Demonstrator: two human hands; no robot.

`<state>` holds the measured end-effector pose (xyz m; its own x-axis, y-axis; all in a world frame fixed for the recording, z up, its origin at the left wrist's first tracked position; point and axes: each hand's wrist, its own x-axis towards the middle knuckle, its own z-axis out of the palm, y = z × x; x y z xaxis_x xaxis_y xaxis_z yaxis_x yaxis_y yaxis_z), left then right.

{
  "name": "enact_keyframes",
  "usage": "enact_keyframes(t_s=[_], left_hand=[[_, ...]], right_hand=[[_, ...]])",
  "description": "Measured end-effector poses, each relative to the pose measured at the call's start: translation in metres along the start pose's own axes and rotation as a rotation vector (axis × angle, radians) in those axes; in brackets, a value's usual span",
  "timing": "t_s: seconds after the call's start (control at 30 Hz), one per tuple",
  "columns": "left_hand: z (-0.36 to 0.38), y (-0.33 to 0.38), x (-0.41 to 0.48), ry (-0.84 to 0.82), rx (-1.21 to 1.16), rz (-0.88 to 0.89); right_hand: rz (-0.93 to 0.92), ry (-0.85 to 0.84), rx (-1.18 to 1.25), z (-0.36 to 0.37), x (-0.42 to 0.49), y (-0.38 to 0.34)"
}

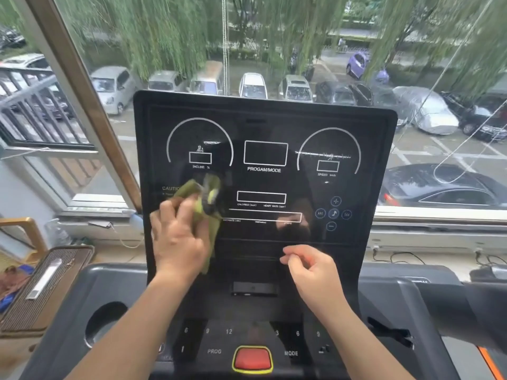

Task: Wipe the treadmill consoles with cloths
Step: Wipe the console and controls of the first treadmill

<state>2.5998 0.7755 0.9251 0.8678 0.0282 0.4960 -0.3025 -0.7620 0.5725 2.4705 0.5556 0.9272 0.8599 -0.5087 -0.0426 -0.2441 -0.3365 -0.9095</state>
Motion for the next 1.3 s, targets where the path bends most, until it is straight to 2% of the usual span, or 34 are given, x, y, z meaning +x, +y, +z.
enact_keyframes(t_s=[0.07, 0.1, 0.2, 0.27, 0.37, 0.43, 0.53, 0.63, 0.83, 0.93, 1.07, 1.17, 1.2, 1.23, 1.3], left_hand=[[0.015, 0.008, -0.015, -0.107, 0.206, -0.020], [0.021, 0.011, -0.024, -0.105, 0.223, -0.012], [0.039, 0.024, -0.036, -0.025, 0.157, -0.003], [0.054, 0.048, -0.040, -0.036, 0.135, 0.028], [0.081, 0.102, -0.057, -0.209, 0.128, 0.336], [0.098, 0.131, -0.067, -0.316, 0.131, 0.545], [0.104, 0.138, -0.065, -0.351, 0.109, 0.689], [0.086, 0.101, -0.053, -0.349, 0.136, 0.783], [0.020, -0.030, -0.012, -0.155, 0.344, 0.673], [-0.011, -0.075, 0.003, -0.018, 0.338, 0.467], [-0.018, -0.083, -0.001, -0.027, 0.242, 0.128], [0.004, -0.046, -0.013, 0.024, 0.139, -0.117], [0.014, -0.028, -0.018, 0.026, 0.138, -0.139], [0.021, -0.008, -0.023, 0.006, 0.135, -0.103], [0.035, 0.026, -0.034, -0.132, 0.107, 0.107]], right_hand=[[0.019, 0.006, 0.046, -0.010, -0.002, 0.001], [0.031, 0.004, 0.063, -0.016, -0.003, 0.002], [0.084, 0.041, 0.147, -0.031, -0.004, 0.004], [0.120, 0.057, 0.196, -0.037, -0.004, 0.004], [0.121, 0.077, 0.206, -0.043, -0.001, 0.003], [0.134, 0.156, 0.210, -0.049, 0.002, 0.004], [0.153, 0.249, 0.191, -0.055, 0.006, 0.011], [0.140, 0.203, 0.221, -0.046, 0.008, 0.006], [0.091, -0.047, 0.279, 0.016, 0.008, -0.025], [0.103, -0.179, 0.290, 0.060, 0.004, -0.043], [0.120, -0.332, 0.250, 0.088, -0.001, -0.056], [0.123, -0.259, 0.244, 0.079, -0.004, -0.049], [0.124, -0.214, 0.239, 0.074, -0.004, -0.045], [0.124, -0.166, 0.239, 0.069, -0.004, -0.042], [0.125, -0.073, 0.255, 0.059, -0.004, -0.037]])
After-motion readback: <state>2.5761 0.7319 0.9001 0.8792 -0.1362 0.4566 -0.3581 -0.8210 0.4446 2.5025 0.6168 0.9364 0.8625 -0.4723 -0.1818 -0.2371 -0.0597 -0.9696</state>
